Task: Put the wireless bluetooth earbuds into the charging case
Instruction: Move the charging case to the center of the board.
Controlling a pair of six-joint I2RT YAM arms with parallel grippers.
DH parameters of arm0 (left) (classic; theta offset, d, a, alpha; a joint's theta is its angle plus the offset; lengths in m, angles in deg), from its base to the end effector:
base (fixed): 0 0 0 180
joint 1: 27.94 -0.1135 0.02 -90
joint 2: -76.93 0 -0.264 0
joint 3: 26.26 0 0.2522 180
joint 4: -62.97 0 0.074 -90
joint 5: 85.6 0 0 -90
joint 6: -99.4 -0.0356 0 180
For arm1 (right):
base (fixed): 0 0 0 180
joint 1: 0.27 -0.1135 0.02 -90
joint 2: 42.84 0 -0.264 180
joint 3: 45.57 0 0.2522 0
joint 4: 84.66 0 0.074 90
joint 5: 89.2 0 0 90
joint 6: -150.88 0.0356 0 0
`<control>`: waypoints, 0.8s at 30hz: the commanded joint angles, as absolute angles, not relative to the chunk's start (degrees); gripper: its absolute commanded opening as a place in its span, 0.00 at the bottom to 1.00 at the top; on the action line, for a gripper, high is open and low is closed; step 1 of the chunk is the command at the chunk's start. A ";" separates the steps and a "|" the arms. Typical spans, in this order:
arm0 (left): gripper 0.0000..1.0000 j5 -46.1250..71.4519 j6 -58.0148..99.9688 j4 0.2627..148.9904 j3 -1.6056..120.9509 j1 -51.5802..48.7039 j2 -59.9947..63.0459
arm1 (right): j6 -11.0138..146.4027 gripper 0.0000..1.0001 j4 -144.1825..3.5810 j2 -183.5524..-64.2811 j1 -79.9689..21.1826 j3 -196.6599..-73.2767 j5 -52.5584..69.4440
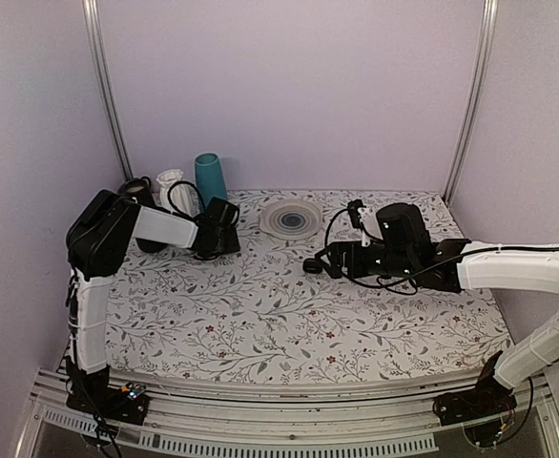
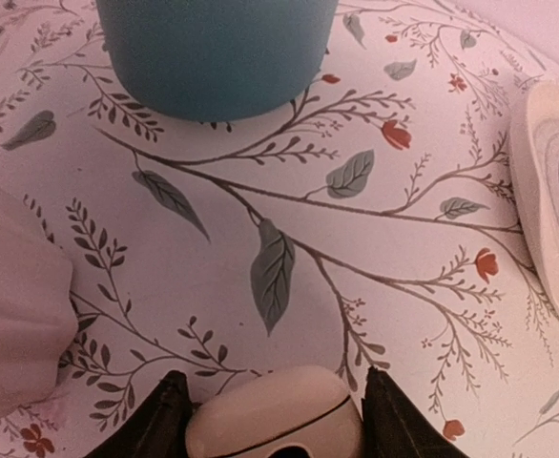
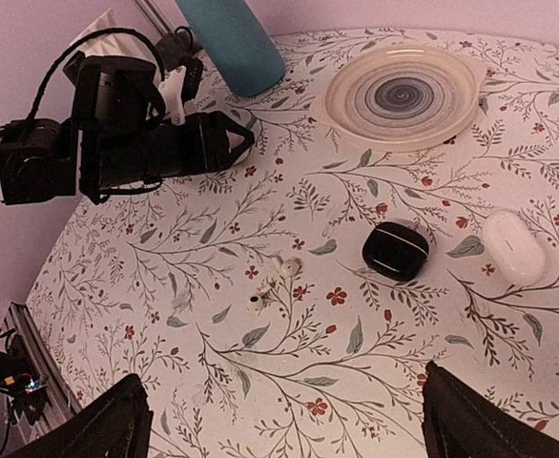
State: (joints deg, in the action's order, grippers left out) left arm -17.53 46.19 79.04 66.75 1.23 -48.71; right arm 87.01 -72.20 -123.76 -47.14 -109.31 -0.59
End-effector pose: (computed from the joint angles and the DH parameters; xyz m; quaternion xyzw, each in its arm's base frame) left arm 0.4054 -0.2111 0.1117 -0.1280 0.9122 -0.0392 0.3873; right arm 0.2157 0.2290 0.2455 -0.1496 0.8514 0.2906 0.4103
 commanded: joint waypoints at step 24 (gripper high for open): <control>0.40 -14.67 31.99 62.18 37.09 15.36 -23.11 | 91.64 0.99 -76.95 -130.07 -47.38 -109.55 2.94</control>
State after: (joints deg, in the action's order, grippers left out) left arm -14.30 35.59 68.30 40.71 13.54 -27.07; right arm 89.83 -74.43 -129.47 -47.14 -109.33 1.86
